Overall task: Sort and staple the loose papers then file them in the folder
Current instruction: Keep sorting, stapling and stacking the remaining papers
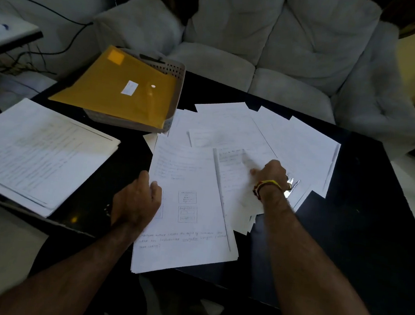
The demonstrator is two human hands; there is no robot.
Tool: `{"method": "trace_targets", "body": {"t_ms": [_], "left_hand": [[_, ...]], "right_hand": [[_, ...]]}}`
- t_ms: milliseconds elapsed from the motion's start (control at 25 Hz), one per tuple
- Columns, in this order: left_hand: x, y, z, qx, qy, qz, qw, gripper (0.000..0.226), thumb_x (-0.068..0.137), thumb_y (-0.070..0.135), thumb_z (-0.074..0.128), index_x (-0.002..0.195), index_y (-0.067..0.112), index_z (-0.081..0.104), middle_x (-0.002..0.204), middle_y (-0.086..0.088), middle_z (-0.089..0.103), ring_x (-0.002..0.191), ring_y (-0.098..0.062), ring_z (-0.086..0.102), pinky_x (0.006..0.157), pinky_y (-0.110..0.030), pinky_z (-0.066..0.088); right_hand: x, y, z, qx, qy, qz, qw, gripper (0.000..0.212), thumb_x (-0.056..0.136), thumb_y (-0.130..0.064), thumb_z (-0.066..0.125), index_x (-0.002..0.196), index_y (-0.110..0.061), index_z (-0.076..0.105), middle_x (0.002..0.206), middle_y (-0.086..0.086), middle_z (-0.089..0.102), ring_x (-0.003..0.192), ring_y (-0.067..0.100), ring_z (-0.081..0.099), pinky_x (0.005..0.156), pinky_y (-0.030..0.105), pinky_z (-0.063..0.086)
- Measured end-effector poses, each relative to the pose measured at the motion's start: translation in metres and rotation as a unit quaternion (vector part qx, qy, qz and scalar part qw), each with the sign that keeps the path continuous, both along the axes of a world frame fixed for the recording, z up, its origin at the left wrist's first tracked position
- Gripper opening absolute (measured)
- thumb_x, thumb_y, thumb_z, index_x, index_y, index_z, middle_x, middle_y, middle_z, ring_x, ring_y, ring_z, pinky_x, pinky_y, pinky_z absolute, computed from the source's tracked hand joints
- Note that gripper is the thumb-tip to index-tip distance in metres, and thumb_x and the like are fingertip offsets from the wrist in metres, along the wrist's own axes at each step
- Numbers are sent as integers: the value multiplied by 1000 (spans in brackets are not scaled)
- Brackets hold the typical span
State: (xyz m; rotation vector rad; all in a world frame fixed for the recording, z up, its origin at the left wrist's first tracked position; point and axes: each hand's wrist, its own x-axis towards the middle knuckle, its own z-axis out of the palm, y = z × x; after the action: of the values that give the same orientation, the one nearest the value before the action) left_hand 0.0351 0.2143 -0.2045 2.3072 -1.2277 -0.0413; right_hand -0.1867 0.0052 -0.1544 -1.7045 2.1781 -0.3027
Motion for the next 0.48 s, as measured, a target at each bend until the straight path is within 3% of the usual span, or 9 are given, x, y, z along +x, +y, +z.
{"method": "trace_targets", "body": {"t_ms": [80,240,400,480], "left_hand": [[0,1,2,6,-5,3,1000,17,94,30,45,85,18,38,69,0,54,53,-16,50,50,-25,37],[0,3,8,12,-9,10,1000,17,94,30,45,84,18,38,70,1,53,54,-14,46,51,-25,31],[3,4,6,2,27,13,1000,18,95,32,45,86,16,44,79,-2,60,58,-14,51,52,-25,37],[6,3,5,-13,62,14,998,19,95,33,46,92,15,50,87,-4,65,65,-19,57,57,-29,47]], "right_hand": [[-3,9,1,-57,-82,-16,995,32,82,-27,74,106,-10,64,111,12,66,107,34,60,88,40,47],[-11,17,27,-50,-318,-106,941,50,69,-18,86,111,-7,63,112,11,65,97,26,62,89,31,51],[-15,26,92,-179,-295,-34,938,15,75,-21,79,84,-14,70,88,4,70,77,19,65,77,34,57],[-9,35,124,-242,-336,29,910,12,79,-22,75,85,-12,71,80,2,69,69,13,62,65,28,53]]}}
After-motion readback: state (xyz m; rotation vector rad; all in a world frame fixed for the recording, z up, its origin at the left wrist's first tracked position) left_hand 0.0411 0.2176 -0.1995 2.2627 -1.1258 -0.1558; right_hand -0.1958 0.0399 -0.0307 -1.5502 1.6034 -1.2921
